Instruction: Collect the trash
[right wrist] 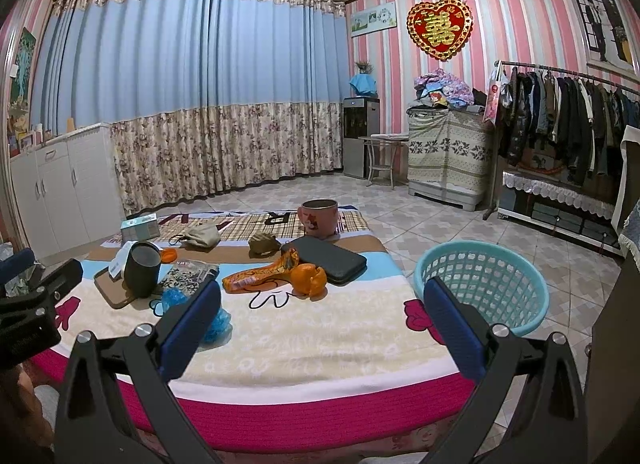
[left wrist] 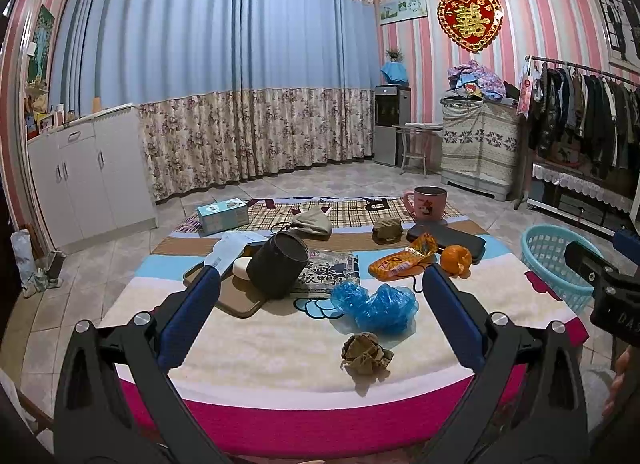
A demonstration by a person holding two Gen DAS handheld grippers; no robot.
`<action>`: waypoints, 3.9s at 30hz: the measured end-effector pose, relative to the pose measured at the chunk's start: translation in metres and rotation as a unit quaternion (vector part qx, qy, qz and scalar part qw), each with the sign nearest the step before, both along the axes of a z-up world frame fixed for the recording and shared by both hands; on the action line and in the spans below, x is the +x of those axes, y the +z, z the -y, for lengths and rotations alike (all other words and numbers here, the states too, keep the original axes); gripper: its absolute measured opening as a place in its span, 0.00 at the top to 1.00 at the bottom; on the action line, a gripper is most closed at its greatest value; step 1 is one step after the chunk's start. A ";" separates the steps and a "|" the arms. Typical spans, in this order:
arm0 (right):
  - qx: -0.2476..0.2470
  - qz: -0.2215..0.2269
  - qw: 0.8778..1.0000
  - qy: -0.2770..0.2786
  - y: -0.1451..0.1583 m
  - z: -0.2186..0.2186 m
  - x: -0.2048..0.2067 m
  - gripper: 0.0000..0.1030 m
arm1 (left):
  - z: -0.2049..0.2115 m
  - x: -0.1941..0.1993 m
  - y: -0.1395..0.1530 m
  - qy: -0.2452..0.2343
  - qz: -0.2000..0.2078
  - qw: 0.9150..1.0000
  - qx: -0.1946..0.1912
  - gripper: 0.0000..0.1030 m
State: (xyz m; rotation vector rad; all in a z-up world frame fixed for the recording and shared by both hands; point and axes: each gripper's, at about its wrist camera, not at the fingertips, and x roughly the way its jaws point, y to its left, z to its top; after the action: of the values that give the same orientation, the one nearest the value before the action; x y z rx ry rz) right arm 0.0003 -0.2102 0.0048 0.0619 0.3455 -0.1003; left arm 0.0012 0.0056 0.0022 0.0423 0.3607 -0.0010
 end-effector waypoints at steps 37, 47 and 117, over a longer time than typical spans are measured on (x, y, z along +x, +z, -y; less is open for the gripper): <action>0.001 0.005 1.000 -0.006 -0.001 0.009 -0.003 0.04 | 0.001 -0.001 0.000 0.001 -0.001 1.000 0.003 0.05; 0.001 0.005 1.000 -0.006 -0.002 0.011 -0.004 0.04 | 0.001 -0.001 0.000 0.001 -0.001 1.000 0.002 0.05; 0.021 -0.034 0.998 -0.053 -0.064 0.012 0.046 0.04 | 0.015 0.066 -0.106 -0.012 -0.126 0.992 0.018 0.05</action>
State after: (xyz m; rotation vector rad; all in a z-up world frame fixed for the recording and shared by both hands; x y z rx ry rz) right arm 0.0466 -0.2219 -0.0588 0.1178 0.4129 -0.2005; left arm 0.0667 -0.0097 -0.1040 0.0837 0.6130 -0.0242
